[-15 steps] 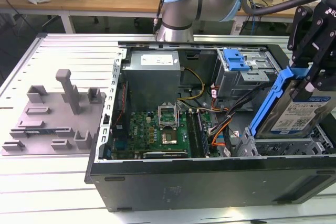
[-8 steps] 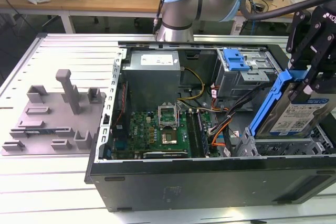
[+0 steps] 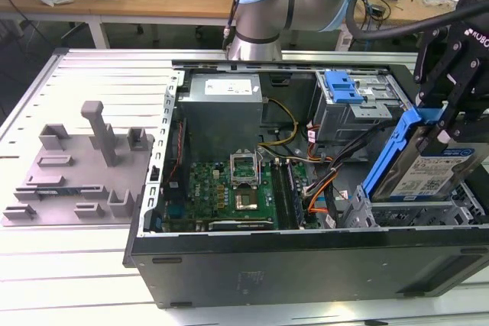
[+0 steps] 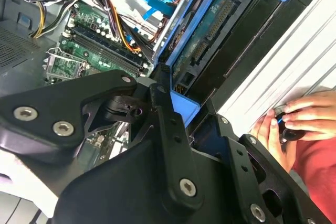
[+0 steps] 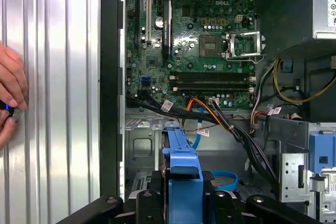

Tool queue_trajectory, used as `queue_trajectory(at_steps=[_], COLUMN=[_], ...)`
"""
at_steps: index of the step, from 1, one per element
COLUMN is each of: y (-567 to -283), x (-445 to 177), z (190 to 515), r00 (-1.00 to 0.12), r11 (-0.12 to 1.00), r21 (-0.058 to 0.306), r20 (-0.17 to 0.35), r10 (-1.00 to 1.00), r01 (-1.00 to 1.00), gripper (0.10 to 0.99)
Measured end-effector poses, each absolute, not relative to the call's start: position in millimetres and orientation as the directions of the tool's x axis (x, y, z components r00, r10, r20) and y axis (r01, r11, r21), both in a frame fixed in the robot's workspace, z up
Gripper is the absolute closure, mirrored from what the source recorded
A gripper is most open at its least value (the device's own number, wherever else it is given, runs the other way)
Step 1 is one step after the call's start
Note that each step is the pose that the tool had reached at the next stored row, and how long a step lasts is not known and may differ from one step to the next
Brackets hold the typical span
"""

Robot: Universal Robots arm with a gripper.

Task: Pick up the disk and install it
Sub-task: 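Insert the disk into the insertion slot, then insert the first disk wire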

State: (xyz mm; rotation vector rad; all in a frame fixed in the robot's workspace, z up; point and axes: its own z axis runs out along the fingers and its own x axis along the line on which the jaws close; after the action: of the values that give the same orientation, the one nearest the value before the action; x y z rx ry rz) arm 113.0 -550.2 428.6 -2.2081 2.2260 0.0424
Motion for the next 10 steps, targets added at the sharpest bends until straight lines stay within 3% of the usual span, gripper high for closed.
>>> queue_trajectory(at_steps=[7, 9, 10], y=[-550.2, -550.4, -550.5], x=[113.0, 113.1, 113.1], z=[420.0, 413.8, 413.5], r00=[-0.006, -0.006, -0.006], r11=[0.006, 0.006, 0.006], r21=[0.015, 0.015, 0.015], r20=[-0.023, -0.023, -0.023], r10=[-1.000, -1.000, -1.000], r01=[-1.000, -1.000, -1.000], gripper=[0.718, 0.580, 0.580])
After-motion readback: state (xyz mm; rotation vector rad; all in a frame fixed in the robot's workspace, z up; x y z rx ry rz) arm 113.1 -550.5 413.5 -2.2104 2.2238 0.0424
